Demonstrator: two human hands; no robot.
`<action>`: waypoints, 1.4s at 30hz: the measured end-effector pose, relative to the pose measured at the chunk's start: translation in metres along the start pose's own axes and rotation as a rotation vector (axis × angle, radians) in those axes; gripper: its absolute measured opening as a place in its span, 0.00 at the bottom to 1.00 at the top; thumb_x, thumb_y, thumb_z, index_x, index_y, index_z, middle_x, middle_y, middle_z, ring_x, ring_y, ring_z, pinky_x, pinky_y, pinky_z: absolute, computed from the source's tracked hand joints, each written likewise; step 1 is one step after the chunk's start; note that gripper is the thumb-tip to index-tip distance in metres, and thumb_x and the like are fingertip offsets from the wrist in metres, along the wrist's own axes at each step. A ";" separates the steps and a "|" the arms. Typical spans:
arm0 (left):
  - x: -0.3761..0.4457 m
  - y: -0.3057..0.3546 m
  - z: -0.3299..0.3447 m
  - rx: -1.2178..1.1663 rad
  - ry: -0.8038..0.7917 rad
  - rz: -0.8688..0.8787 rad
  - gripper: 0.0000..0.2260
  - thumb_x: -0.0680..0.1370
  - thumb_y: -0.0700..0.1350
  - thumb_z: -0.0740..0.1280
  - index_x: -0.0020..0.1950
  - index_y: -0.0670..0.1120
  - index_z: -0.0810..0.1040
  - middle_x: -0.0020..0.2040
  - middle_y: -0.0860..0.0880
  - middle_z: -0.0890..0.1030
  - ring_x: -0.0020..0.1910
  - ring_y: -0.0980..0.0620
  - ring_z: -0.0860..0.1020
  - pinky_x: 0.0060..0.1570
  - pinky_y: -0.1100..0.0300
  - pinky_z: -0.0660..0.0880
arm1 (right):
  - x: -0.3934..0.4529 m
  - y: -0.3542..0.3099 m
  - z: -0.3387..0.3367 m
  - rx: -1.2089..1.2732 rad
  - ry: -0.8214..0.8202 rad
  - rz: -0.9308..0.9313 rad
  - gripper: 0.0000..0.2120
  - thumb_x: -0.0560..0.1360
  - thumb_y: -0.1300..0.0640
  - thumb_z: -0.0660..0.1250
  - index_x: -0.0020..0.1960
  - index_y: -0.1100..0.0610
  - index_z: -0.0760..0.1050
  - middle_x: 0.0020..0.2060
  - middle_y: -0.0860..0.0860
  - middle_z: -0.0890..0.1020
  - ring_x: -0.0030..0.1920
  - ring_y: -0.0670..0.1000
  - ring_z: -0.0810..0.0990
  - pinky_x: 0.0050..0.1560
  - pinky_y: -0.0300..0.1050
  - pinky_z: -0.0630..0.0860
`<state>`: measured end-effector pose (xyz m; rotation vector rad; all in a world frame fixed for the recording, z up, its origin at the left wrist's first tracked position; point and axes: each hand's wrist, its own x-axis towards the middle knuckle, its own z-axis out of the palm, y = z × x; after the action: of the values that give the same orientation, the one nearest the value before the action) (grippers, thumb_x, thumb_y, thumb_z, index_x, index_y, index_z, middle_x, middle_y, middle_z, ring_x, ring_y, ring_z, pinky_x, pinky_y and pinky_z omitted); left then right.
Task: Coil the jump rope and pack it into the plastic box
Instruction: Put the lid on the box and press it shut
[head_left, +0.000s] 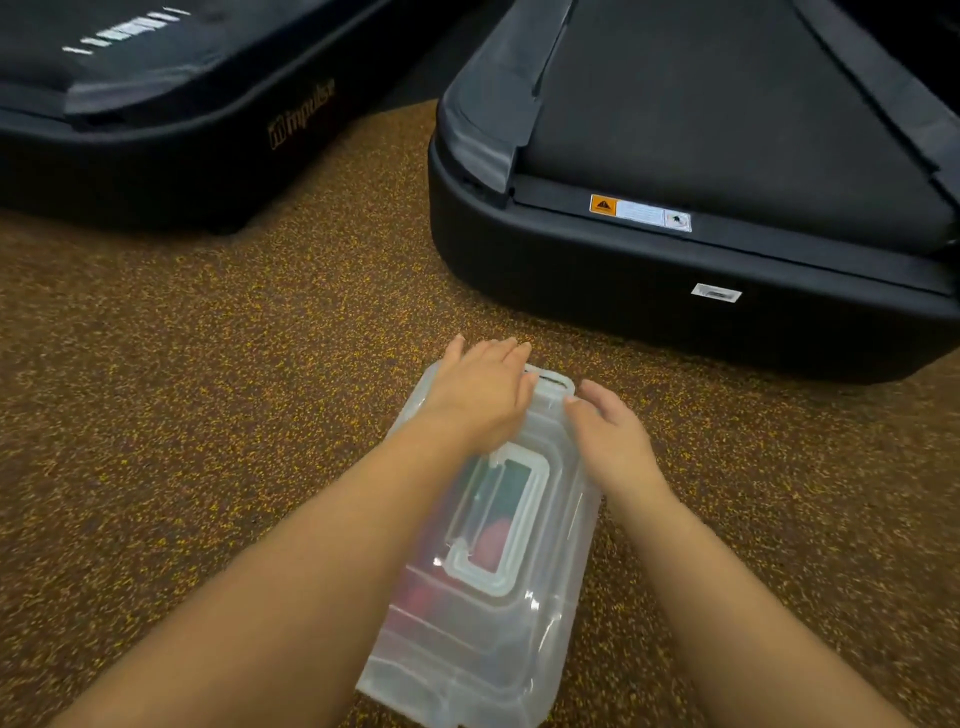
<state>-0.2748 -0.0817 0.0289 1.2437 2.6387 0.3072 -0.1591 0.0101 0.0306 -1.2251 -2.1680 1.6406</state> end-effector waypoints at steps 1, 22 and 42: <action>0.004 0.001 0.000 -0.008 0.004 0.001 0.23 0.82 0.51 0.47 0.77 0.48 0.57 0.77 0.49 0.60 0.76 0.51 0.56 0.75 0.47 0.45 | 0.004 -0.002 -0.002 -0.004 -0.044 -0.012 0.25 0.79 0.53 0.60 0.74 0.51 0.62 0.71 0.48 0.69 0.60 0.44 0.70 0.58 0.38 0.66; 0.001 -0.014 -0.001 -0.243 0.051 0.070 0.25 0.78 0.55 0.62 0.73 0.50 0.66 0.63 0.51 0.70 0.65 0.50 0.65 0.65 0.59 0.58 | 0.020 0.014 -0.009 -0.073 -0.132 -0.187 0.19 0.74 0.49 0.67 0.65 0.44 0.71 0.57 0.44 0.72 0.57 0.48 0.75 0.56 0.49 0.77; -0.142 -0.015 0.021 -0.104 0.040 0.157 0.28 0.78 0.59 0.43 0.78 0.51 0.55 0.78 0.51 0.56 0.77 0.55 0.51 0.74 0.55 0.39 | -0.077 0.044 0.022 -0.710 0.050 -0.561 0.24 0.79 0.44 0.49 0.73 0.45 0.63 0.77 0.48 0.59 0.78 0.51 0.47 0.75 0.48 0.38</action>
<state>-0.1919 -0.1990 0.0183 1.4270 2.5257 0.4925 -0.0988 -0.0557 0.0100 -0.6289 -2.8090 0.6301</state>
